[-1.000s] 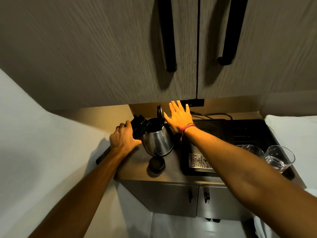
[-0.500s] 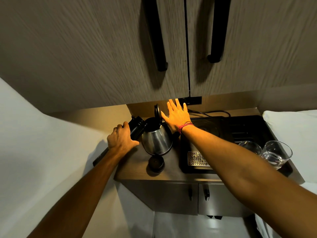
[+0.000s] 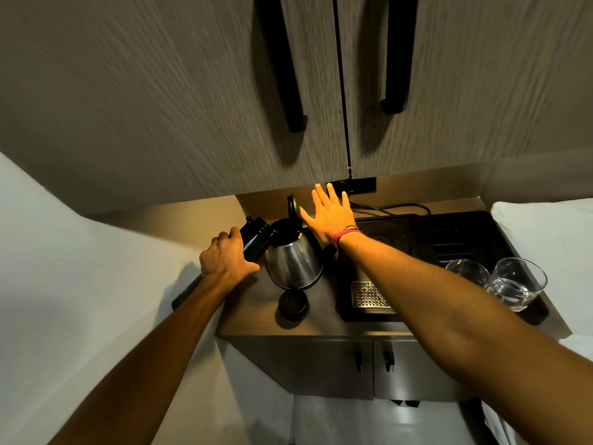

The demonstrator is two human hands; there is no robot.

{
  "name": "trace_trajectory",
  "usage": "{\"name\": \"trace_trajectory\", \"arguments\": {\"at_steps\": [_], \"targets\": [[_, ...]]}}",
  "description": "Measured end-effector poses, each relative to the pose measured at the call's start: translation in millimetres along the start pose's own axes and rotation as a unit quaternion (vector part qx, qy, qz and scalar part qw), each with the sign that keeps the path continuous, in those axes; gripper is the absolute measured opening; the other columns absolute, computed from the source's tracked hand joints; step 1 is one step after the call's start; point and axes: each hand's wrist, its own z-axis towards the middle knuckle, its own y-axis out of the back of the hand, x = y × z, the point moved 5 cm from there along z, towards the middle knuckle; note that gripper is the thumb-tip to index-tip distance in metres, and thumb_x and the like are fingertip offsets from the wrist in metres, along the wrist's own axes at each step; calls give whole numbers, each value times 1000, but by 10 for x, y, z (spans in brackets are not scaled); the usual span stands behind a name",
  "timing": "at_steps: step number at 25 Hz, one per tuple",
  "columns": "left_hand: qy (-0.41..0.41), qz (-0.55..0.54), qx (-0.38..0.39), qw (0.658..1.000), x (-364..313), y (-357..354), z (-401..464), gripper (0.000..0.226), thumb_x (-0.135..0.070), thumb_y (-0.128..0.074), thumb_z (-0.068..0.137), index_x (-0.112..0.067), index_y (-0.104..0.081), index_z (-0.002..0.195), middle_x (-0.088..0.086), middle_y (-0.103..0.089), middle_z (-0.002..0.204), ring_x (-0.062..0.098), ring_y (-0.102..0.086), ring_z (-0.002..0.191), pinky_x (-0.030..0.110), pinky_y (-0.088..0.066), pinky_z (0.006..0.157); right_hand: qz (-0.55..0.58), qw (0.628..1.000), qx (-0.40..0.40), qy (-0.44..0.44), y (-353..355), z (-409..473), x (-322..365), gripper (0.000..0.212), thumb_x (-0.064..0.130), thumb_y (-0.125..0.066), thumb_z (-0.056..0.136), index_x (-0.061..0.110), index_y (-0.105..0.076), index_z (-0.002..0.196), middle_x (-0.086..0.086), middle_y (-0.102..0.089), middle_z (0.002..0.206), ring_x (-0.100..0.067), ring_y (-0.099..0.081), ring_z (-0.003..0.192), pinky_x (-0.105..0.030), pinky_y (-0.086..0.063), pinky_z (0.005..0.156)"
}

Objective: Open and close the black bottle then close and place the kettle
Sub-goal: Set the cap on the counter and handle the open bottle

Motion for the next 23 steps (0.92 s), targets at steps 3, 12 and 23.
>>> {"name": "trace_trajectory", "arguments": {"at_steps": [3, 12, 23], "targets": [[-3, 1, -1, 1000, -1, 13, 14, 94, -66, -79, 62, -14, -42, 131, 13, -61, 122, 30, -63, 108, 45, -56, 74, 3, 1000, -1, 1, -9, 3, -10, 85, 67, -10, 92, 14, -14, 158, -2, -4, 168, -25, 2, 156, -53, -3, 125], [5, -1, -10, 1000, -19, 4, 18, 91, -65, -80, 61, -15, -44, 128, 11, -63, 118, 28, -63, 104, 43, -56, 72, -5, 1000, -6, 1, -23, 21, -10, 88, 69, -7, 90, 13, -16, 158, -3, -6, 168, -25, 1, 156, -53, -5, 125], [16, -140, -74, 987, -62, -121, -7, 89, -63, -80, 63, -11, -46, 126, 13, -64, 114, 33, -64, 103, 43, -56, 72, -15, 1000, -5, 3, -37, 26, -2, 83, 65, -10, 93, 14, -17, 158, -3, -7, 168, -25, 0, 156, -52, -6, 125]]}}
